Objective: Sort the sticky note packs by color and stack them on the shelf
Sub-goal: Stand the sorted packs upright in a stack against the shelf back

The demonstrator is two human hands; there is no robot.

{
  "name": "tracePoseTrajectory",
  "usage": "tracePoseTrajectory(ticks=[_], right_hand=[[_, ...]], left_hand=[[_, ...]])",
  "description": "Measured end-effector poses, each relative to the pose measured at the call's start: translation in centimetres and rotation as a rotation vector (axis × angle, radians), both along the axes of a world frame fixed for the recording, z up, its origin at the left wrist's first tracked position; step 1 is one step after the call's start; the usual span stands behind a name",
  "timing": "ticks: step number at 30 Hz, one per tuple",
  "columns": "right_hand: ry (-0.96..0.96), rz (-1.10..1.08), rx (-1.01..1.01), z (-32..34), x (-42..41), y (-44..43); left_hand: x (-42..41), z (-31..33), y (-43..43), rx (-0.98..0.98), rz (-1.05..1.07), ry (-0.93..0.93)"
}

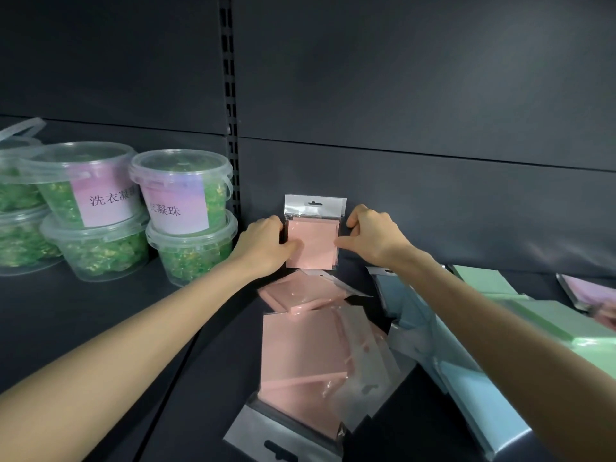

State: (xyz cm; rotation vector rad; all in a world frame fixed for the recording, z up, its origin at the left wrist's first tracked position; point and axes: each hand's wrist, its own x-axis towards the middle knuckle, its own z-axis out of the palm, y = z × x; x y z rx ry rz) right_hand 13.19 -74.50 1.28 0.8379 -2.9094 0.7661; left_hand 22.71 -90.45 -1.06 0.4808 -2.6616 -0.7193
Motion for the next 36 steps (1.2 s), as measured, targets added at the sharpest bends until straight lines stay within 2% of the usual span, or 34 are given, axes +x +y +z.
tracePoseTrajectory(ticks=[2,4,7,10,15,24,30,36], right_hand=[[-0.013,0.030,-0.030,0.6,0.8,0.6],[-0.070,0.098,-0.021,1.3,2.0,1.4],[-0.202,0.226,0.145,1.8,4.0,2.4],[-0.260,0.256,0.238,1.2,5.3,2.7],[-0.300,0.277,0.154,-0.1,6.0,2.7],[-0.281,0.251,0.032,-1.5,6.5,2.4],[-0.276,0.218,-0.045,-2.1,5.9,2.4],[-0.272,0.151,-0.156,-1.7,5.4,2.7]], left_hand=[[1.1,0.7,0.4,-0.034,-0.017,-0.016],[2.2,1.4,0.5,-0.033,-0.075,-0.137],[3.4,1.7,0.4,0.015,-0.142,-0.382],[3.8,1.5,0.6,0.062,-0.132,-0.448],[4.2,1.0,0.7,0.255,-0.102,-0.403],[4.9,0.8,1.0,0.381,-0.091,-0.328],[5.0,0.5,1.5,0.727,-0.187,-0.148],[5.0,0.0,1.4,0.929,-0.267,0.082]])
